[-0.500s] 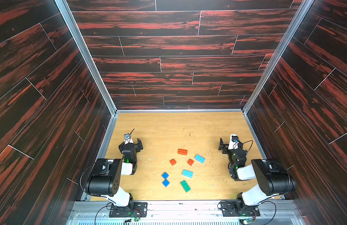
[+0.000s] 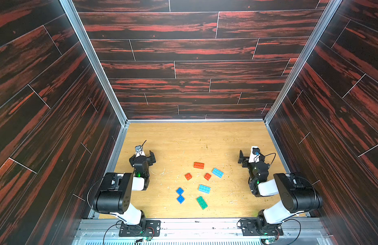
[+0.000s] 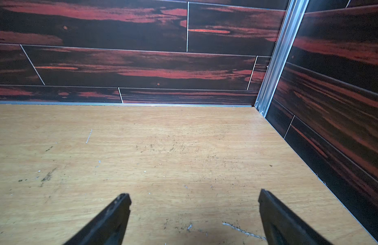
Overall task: Assemble a heart with lego
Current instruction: Move the lego brick at the center of the board.
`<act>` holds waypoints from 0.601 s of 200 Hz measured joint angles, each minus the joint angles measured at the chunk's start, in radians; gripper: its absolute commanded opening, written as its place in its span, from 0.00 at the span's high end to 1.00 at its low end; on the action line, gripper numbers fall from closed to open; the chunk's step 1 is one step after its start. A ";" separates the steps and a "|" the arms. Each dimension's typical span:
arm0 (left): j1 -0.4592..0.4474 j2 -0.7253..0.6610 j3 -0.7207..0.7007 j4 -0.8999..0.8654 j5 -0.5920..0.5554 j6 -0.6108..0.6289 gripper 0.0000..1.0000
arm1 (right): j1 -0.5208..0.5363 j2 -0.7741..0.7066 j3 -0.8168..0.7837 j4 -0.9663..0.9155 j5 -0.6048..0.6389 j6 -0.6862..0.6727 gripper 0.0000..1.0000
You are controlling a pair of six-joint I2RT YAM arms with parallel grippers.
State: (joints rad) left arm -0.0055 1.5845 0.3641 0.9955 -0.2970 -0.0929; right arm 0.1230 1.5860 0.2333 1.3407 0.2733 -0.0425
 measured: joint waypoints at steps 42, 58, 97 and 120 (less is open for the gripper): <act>0.000 0.000 0.000 0.001 0.000 0.000 0.00 | 0.000 0.000 0.000 0.000 0.000 0.000 0.02; 0.000 0.000 -0.001 0.010 -0.001 0.000 0.00 | 0.000 0.000 0.000 0.000 0.000 0.000 0.02; 0.000 -0.034 -0.066 0.084 -0.043 -0.004 0.00 | 0.000 -0.005 0.000 0.001 0.021 0.004 0.02; 0.000 -0.177 -0.120 0.050 -0.084 -0.013 0.00 | 0.000 -0.076 0.013 -0.087 0.050 0.013 0.01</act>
State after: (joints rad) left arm -0.0055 1.4071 0.2443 1.0451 -0.3813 -0.1059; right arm 0.1226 1.5105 0.2462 1.2533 0.3233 -0.0299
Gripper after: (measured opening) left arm 1.000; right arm 0.984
